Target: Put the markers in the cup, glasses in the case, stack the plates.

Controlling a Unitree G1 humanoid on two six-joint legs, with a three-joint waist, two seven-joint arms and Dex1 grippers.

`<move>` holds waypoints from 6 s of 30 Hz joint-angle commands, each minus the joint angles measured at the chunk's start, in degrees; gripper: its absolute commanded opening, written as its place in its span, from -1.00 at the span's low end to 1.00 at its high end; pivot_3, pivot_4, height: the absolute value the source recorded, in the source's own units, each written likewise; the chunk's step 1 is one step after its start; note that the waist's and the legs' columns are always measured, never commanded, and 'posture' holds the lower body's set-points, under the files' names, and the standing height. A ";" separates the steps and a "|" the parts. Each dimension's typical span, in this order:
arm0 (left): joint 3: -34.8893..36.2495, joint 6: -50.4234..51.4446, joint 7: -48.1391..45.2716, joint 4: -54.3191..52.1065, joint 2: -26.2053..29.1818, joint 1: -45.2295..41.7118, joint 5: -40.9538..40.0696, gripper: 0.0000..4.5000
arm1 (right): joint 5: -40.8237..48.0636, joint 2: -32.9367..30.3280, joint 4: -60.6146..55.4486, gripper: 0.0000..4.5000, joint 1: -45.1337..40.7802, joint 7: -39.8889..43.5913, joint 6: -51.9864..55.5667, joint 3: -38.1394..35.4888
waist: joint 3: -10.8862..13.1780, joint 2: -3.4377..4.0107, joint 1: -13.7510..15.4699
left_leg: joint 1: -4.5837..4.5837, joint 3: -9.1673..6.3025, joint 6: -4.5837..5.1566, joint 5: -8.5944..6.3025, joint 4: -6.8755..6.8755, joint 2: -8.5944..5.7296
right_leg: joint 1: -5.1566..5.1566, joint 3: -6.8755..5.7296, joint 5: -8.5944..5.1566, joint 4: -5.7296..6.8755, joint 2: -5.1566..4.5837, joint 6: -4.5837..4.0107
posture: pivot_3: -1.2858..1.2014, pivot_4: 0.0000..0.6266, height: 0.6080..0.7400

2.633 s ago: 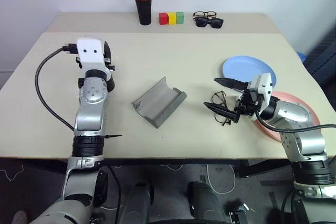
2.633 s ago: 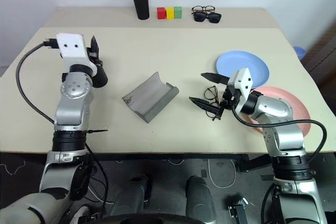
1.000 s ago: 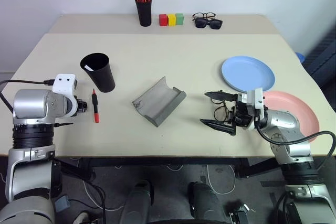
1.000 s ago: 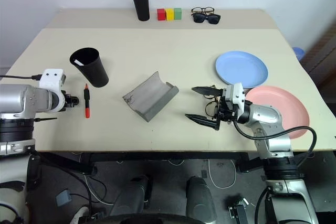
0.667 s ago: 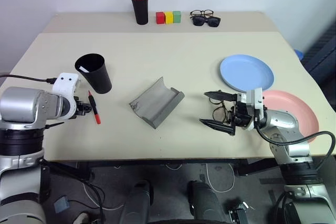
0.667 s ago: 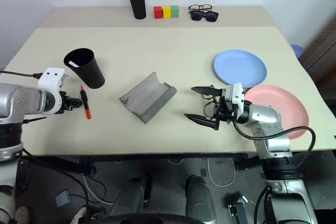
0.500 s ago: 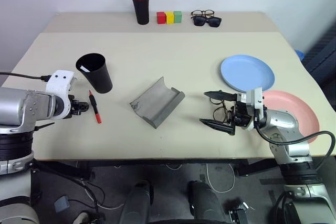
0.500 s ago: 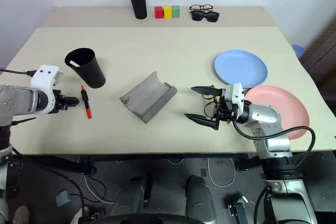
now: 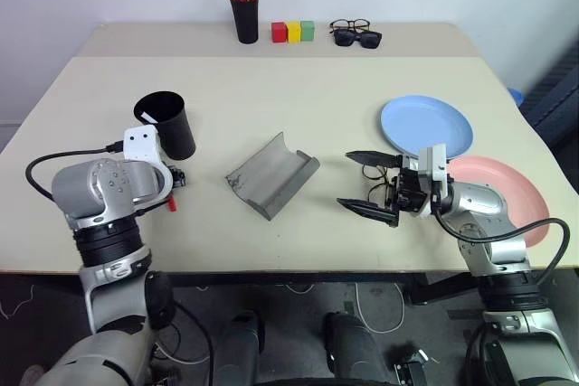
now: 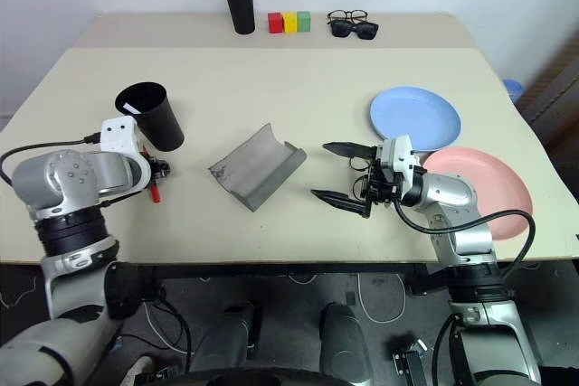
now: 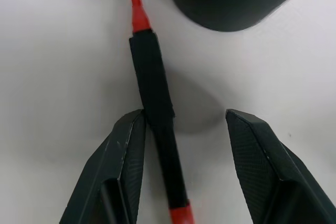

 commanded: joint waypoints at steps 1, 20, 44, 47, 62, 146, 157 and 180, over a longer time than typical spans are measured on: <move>2.71 0.48 4.53 0.00 0.24 -0.73 2.50 0.07 | 0.48 -1.08 -2.13 1.00 0.39 -0.87 0.22 -2.00 | 0.00 0.00 -0.18 | 0.01 0.00 0.00 0.00 -0.01 0.00 | 0.00 0.00 0.00 0.00 0.00 0.00 | 0.03 -0.52 1.00; 1.92 0.48 4.74 4.82 3.73 -2.17 3.18 -0.99 | 1.01 -1.55 -6.16 1.00 2.21 -4.04 3.32 -2.19 | 0.00 0.00 -0.24 | 0.01 0.02 -0.03 0.01 -0.02 0.00 | -0.02 0.00 -0.01 0.00 0.01 0.01 | 0.03 -0.52 1.00; -19.34 -13.38 -8.39 -33.62 34.59 13.50 -40.85 -0.99 | -0.59 1.04 3.57 1.00 -2.48 -0.92 0.40 -1.54 | 0.02 -0.02 0.24 | -0.16 0.06 -0.22 -0.11 -0.02 0.01 | -0.11 0.02 0.01 -0.26 -0.07 -0.59 | 0.03 -0.52 1.00; -28.13 -32.17 -11.09 -32.21 33.47 10.19 -22.25 -0.99 | -0.37 1.39 3.78 1.00 -2.77 -1.88 0.89 -1.96 | 0.02 -0.02 0.27 | -0.27 0.10 -0.11 -0.03 -0.08 0.01 | -0.22 0.02 0.01 -0.29 -0.06 -0.59 | 0.03 -0.52 1.00; -28.53 -77.62 1.67 11.10 12.85 -2.06 19.56 -0.99 | -1.03 1.98 5.03 1.00 -2.38 -4.13 -1.90 -3.01 | 0.02 -0.01 0.56 | -0.59 0.12 0.00 0.05 0.04 0.00 | -0.50 0.04 0.16 -0.19 0.00 -0.25 | 0.03 -0.52 1.00; -44.25 0.48 -14.82 4.36 5.55 -12.74 -31.93 -0.79 | 2.64 -2.67 -13.68 1.00 14.50 -15.78 3.17 -13.24 | 0.02 0.03 0.26 | -0.44 0.03 -0.05 0.10 0.17 -0.01 | -0.37 0.09 0.03 0.04 0.03 -0.08 | 0.03 -0.52 1.00; -59.21 -14.31 -38.37 0.22 16.16 -16.46 -18.60 -0.79 | 2.48 -2.59 -14.98 1.00 13.95 -17.50 4.30 -12.62 | 0.02 0.03 0.16 | -0.47 0.06 -0.06 0.09 0.14 0.00 | -0.41 0.09 0.08 -0.05 0.03 -0.24 | 0.03 -0.52 1.00; -69.33 -57.32 -78.89 17.98 17.18 -17.05 16.07 -0.90 | 1.97 -2.70 -12.37 1.00 13.77 -15.85 2.13 -13.05 | 0.01 0.05 0.42 | -0.82 0.06 0.00 0.11 0.20 0.00 | -0.60 0.07 0.14 -0.15 0.01 -0.32 | 0.03 -0.52 1.00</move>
